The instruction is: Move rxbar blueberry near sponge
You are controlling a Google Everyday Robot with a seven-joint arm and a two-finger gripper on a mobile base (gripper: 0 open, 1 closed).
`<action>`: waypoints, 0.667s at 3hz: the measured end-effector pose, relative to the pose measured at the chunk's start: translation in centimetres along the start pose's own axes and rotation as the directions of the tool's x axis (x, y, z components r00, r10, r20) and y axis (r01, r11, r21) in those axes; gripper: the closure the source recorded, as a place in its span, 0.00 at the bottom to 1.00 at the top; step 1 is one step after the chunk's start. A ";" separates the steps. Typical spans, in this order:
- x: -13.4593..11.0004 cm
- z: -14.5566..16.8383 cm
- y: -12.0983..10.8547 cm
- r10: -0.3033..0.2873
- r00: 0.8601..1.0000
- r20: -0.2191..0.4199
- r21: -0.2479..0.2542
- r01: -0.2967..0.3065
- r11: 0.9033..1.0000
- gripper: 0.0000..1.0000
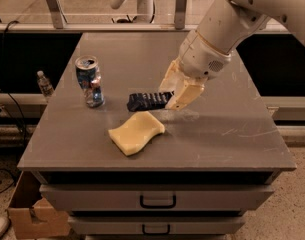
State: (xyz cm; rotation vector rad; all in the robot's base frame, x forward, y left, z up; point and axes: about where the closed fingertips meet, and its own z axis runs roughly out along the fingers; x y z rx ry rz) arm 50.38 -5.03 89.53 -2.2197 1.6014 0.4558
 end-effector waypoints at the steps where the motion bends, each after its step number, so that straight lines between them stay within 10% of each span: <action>1: -0.4 1.3 -0.1 -0.007 1.000 0.008 -0.018 0.007 1.000 1.00; 2: -0.3 1.9 -0.2 -0.005 1.000 0.013 -0.024 0.005 1.000 1.00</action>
Offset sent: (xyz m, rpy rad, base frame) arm 0.0010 0.0114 -0.0250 0.0079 0.0392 0.0167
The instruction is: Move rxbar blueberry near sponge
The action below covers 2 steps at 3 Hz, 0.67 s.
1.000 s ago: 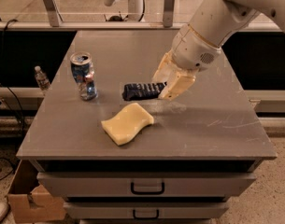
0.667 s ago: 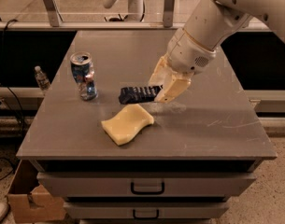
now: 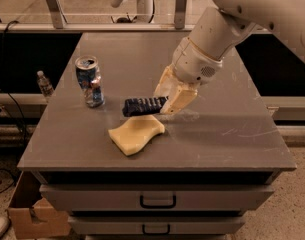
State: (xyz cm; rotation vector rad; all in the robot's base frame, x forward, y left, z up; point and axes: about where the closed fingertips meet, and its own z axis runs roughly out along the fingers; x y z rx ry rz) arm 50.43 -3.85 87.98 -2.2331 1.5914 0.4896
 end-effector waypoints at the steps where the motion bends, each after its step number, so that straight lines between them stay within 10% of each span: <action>1: -0.1 0.1 -0.1 -0.002 1.000 0.000 0.003 0.002 1.000 0.82; 2: -0.3 0.1 -0.2 -0.005 1.000 0.001 0.005 0.005 1.000 0.59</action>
Offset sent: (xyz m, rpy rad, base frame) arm 0.0003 0.0016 0.0000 0.0012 -0.0028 0.0008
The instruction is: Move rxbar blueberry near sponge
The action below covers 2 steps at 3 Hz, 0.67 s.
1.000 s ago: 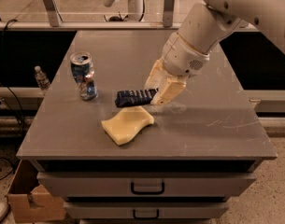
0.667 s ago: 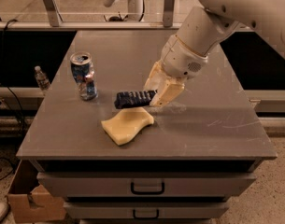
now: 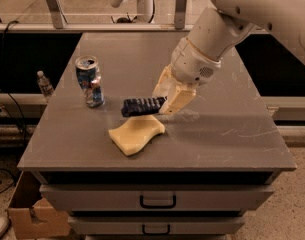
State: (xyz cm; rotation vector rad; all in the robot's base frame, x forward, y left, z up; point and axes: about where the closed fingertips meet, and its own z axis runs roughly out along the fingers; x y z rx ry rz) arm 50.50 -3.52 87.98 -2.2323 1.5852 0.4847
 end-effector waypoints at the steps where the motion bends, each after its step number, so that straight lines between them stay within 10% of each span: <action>1: -0.1 0.1 -0.1 -0.002 1.000 0.000 0.002 0.002 1.000 0.36; 2: -0.3 0.1 -0.1 -0.004 1.000 0.001 0.004 0.004 1.000 0.13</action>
Offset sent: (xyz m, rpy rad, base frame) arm 0.0002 0.0015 0.0000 0.0010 -0.0024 0.0009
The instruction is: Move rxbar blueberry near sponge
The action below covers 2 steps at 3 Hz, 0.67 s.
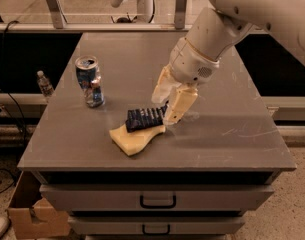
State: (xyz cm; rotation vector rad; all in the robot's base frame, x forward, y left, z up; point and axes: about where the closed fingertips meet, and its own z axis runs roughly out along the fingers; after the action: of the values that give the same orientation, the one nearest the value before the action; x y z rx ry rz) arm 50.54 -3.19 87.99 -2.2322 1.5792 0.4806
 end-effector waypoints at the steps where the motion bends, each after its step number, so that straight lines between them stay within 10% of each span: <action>1: -0.1 0.1 -0.1 -0.002 1.000 0.000 0.002 0.002 1.000 0.00; 2: -0.2 0.0 0.0 -0.010 1.000 0.010 0.008 0.010 1.000 0.00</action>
Offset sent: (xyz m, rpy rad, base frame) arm 0.0001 0.0015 0.0000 0.0009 -0.0023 0.0011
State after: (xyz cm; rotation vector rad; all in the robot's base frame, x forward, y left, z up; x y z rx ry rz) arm 50.47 -3.04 88.07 -2.2272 1.5622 0.4809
